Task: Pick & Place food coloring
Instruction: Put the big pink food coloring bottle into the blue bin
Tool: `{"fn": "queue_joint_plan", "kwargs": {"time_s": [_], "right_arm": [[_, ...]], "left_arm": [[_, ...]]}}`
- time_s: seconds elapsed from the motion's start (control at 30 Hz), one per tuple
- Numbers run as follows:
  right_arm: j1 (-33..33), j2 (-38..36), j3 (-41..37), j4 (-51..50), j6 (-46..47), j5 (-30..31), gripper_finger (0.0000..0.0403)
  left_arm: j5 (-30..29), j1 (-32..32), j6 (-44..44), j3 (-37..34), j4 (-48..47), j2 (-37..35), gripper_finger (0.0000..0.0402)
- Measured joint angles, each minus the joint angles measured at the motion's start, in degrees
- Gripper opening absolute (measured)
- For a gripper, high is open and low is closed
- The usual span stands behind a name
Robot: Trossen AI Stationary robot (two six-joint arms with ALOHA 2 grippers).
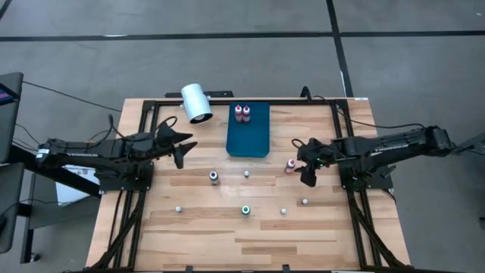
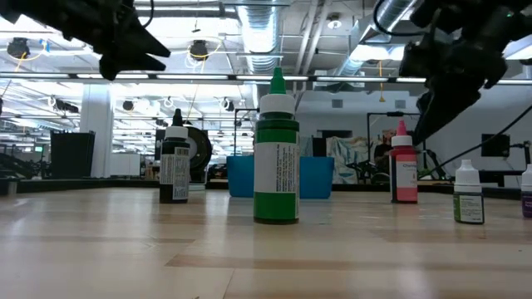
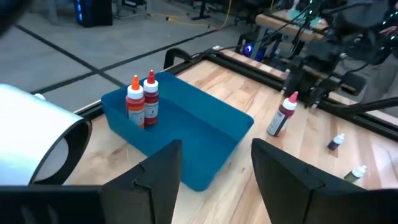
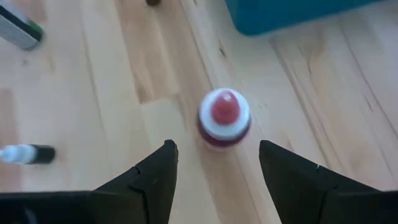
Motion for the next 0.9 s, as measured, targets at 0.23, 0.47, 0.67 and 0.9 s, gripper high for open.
{"fn": "queue_joint_plan", "kwargs": {"time_s": [0.23,0.47,0.67,0.9], "right_arm": [[-1.07,3.92,0.00,5.20,-0.39,0.00,0.0214],[-1.01,6.36,0.00,6.40,-0.46,-0.25,0.0214],[-1.00,7.28,0.00,9.97,-0.46,-0.30,0.0214],[-1.00,7.28,0.00,9.94,-0.32,-0.30,0.0192]], "left_arm": [[-2.35,-2.64,-0.86,-3.58,-0.47,-5.61,0.0185],[-2.51,-3.77,-2.55,-7.88,-0.50,-9.25,0.0185],[-2.45,-3.79,-3.43,-10.58,0.67,-12.03,0.0185],[-2.89,-3.79,-1.66,-10.78,-0.83,-15.43,0.0185]]}}
